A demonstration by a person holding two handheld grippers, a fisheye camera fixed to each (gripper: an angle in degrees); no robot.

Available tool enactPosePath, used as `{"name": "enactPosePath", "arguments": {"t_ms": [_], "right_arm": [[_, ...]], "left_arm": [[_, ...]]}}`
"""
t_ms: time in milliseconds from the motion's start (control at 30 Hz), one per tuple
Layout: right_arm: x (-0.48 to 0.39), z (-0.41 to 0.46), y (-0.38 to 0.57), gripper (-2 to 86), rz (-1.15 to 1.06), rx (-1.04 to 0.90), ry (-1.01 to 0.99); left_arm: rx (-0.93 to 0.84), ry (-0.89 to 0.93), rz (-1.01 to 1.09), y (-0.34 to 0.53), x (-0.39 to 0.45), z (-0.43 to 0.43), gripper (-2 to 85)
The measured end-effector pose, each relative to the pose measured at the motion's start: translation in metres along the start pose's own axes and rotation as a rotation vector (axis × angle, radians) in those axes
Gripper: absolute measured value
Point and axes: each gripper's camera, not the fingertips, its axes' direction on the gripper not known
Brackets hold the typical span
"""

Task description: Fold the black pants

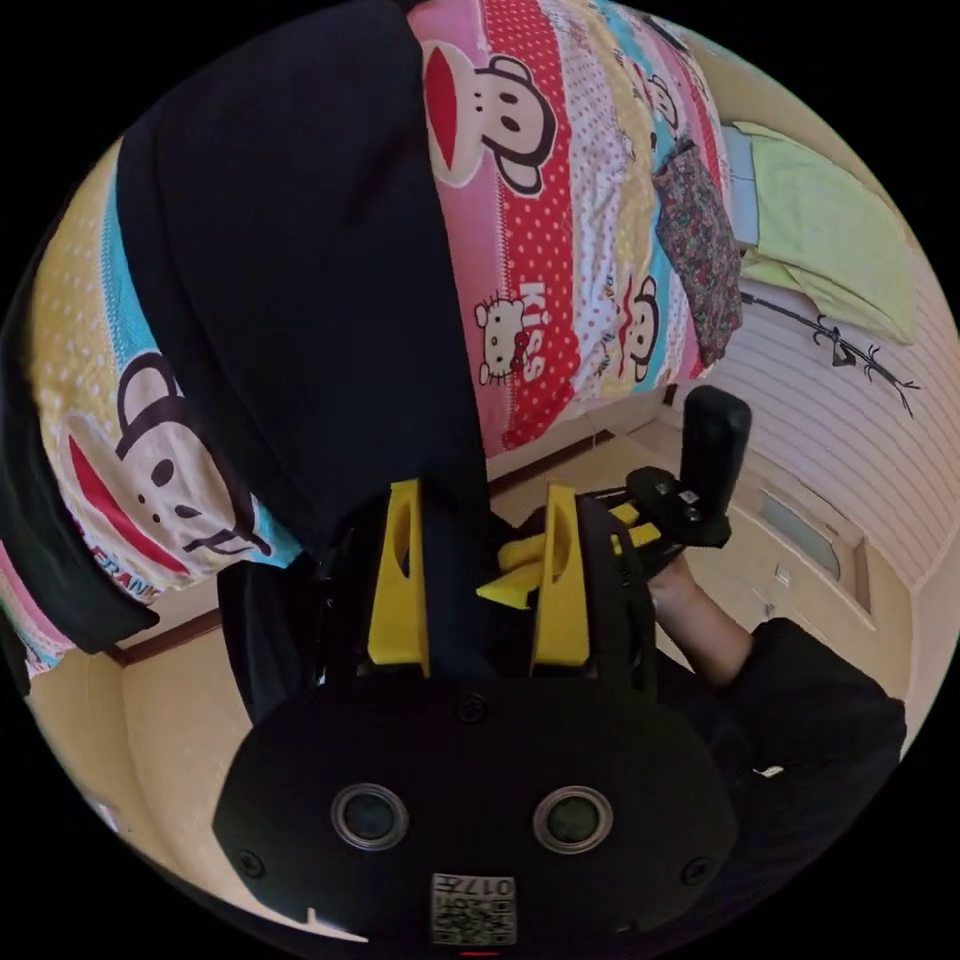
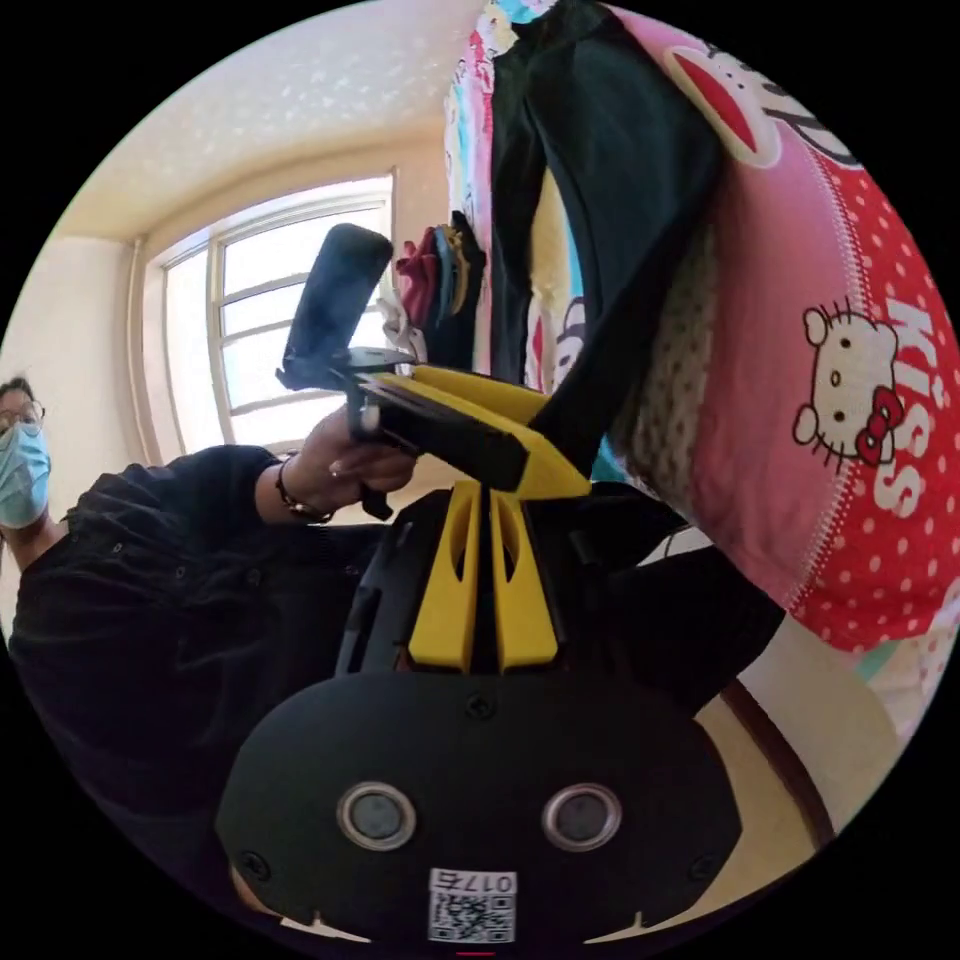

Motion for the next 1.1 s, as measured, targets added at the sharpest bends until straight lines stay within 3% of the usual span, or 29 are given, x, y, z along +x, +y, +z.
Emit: {"name": "enactPosePath", "arguments": {"t_ms": [100, 267, 433, 567, 700, 833, 933, 1100], "right_arm": [[-0.018, -0.017, -0.015, 1.7, -0.164, -0.136, 0.023], [0.020, -0.066, -0.041, 1.6, -0.205, -0.373, 0.012], [0.063, -0.196, -0.121, 4.3, -0.096, -0.085, 0.106], [0.094, -0.288, -0.242, 13.1, -0.002, 0.212, 0.184], [0.142, -0.317, -0.342, 15.9, 0.150, 0.385, 0.211], [0.185, -0.298, -0.409, 10.9, 0.348, 0.462, 0.351], [0.170, -0.281, -0.439, 4.7, 0.328, 0.465, 0.545], [0.090, -0.220, -0.494, 3.8, 0.111, 0.470, 0.574]], "left_arm": [[-0.027, -0.100, -0.043, 0.011, 0.006, -0.047, 4.6], [0.033, -0.030, -0.040, 0.053, -0.020, -0.119, 1.9], [0.164, 0.059, -0.075, 0.114, -0.052, -0.191, 1.3], [0.242, 0.183, -0.091, 0.151, -0.076, -0.230, 1.2], [0.333, 0.377, -0.103, 0.190, -0.115, -0.274, 1.2], [0.380, 0.614, -0.084, 0.216, -0.164, -0.315, 1.0], [0.424, 0.839, -0.062, 0.237, -0.210, -0.343, 1.0], [0.526, 1.314, -0.079, 0.283, -0.307, -0.365, 1.5]]}}
